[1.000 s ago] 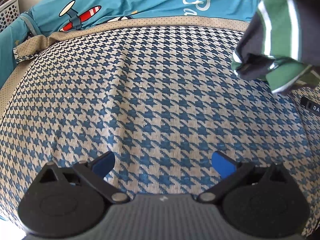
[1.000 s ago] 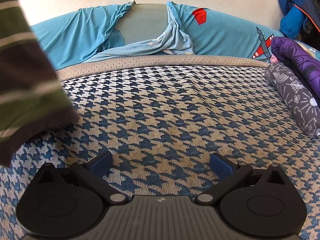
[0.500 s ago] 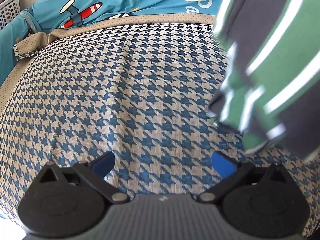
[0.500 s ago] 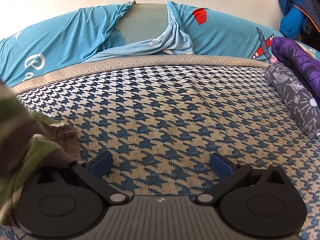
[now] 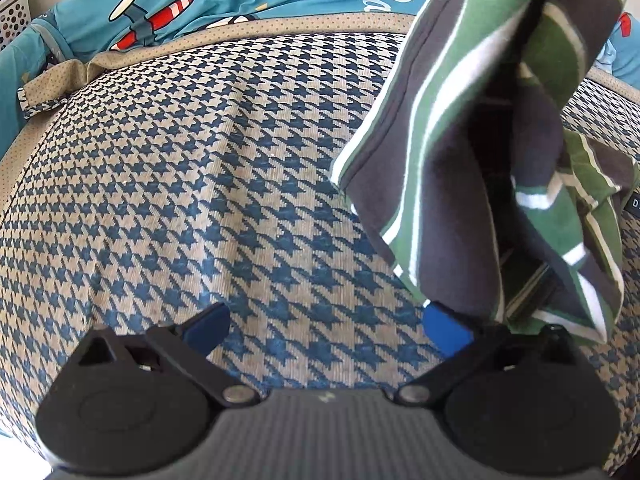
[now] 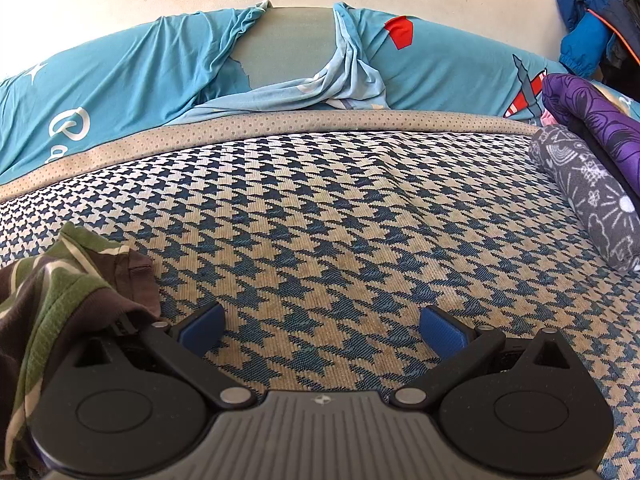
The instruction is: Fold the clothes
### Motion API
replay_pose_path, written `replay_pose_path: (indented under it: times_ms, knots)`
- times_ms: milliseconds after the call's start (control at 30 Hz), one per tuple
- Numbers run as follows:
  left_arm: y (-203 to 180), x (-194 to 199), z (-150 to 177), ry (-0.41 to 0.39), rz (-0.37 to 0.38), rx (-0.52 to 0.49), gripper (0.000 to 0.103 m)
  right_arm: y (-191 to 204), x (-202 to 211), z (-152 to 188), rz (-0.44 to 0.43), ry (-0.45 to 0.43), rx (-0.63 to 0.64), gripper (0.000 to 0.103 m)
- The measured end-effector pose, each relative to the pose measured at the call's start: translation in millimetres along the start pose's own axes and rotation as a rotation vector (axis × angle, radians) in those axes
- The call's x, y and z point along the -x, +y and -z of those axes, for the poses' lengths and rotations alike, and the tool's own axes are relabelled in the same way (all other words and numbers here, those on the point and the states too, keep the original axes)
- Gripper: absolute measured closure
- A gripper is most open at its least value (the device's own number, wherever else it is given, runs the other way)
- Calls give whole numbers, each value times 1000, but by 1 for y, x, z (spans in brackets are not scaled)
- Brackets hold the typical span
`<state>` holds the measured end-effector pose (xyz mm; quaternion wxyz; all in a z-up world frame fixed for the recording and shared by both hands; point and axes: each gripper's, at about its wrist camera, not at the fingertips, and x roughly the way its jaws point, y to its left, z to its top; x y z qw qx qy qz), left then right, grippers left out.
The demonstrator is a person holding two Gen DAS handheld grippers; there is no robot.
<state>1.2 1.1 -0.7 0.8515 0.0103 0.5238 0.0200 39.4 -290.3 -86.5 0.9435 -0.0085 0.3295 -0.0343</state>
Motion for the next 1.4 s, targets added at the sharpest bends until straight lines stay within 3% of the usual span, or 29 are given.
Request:
replay_pose_path:
  times_ms: [1400]
  knots:
    - [-10, 7, 15, 29, -57, -66, 0, 3, 2, -1, 6, 4, 5, 0]
